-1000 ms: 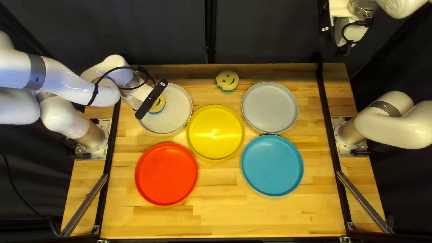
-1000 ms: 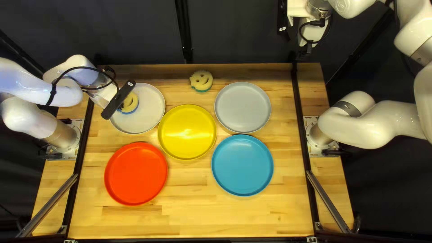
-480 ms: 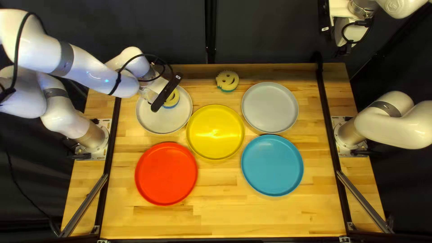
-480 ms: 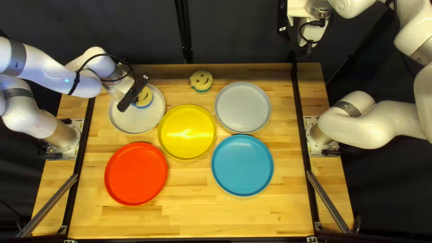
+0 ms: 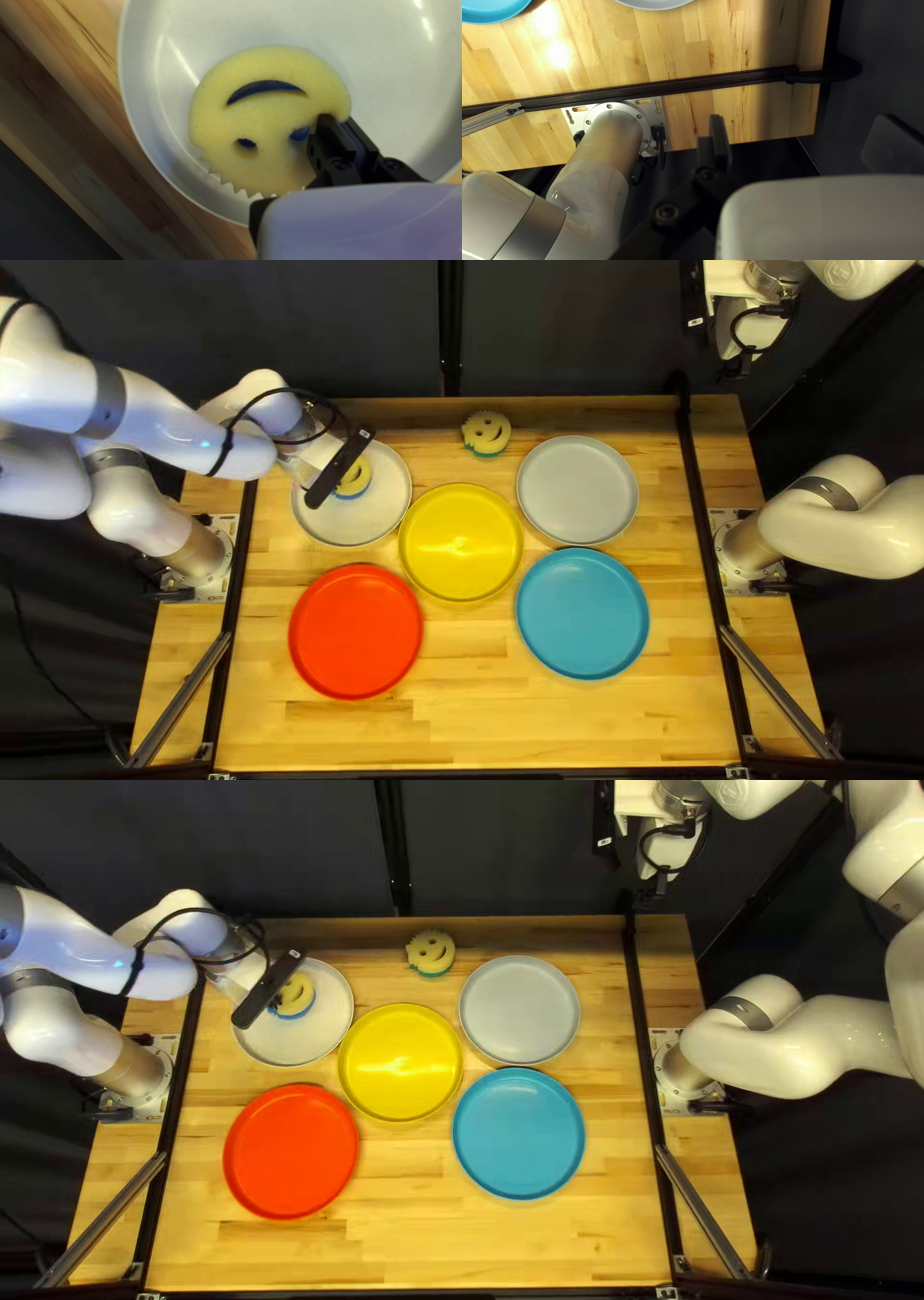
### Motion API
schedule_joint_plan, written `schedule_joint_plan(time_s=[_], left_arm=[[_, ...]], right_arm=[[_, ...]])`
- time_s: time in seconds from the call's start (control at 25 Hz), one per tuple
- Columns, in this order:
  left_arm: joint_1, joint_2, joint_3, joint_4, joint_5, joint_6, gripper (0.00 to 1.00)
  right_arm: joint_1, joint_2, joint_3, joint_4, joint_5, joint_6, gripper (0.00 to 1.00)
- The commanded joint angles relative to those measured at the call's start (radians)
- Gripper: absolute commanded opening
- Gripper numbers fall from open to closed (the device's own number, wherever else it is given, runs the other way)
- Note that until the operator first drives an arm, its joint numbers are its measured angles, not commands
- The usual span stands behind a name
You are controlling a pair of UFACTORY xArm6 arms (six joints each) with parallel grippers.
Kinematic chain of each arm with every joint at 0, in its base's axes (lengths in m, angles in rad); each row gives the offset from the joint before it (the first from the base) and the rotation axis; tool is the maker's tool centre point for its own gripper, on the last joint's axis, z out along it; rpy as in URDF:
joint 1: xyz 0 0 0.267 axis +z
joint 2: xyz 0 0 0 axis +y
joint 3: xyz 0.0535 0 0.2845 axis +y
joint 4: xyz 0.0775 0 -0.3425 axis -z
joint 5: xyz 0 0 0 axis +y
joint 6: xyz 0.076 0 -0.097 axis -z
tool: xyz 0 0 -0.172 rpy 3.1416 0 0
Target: Pick up sponge and scrub the plate
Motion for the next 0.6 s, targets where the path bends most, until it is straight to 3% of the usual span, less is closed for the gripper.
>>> schedule_joint_plan(time_s=[0.04,0.6], left_arm=[[0.007,-0.034,0.033,0.010,0.012,-0.015,0.00],[-0.127,0.276,-0.173,-0.029,-0.127,-0.052,0.00]], right_arm=[[0.000,0.000,0.000,0.000,0.000,0.000,1.00],[0.000,0.000,0.000,0.000,0.000,0.000,1.00]])
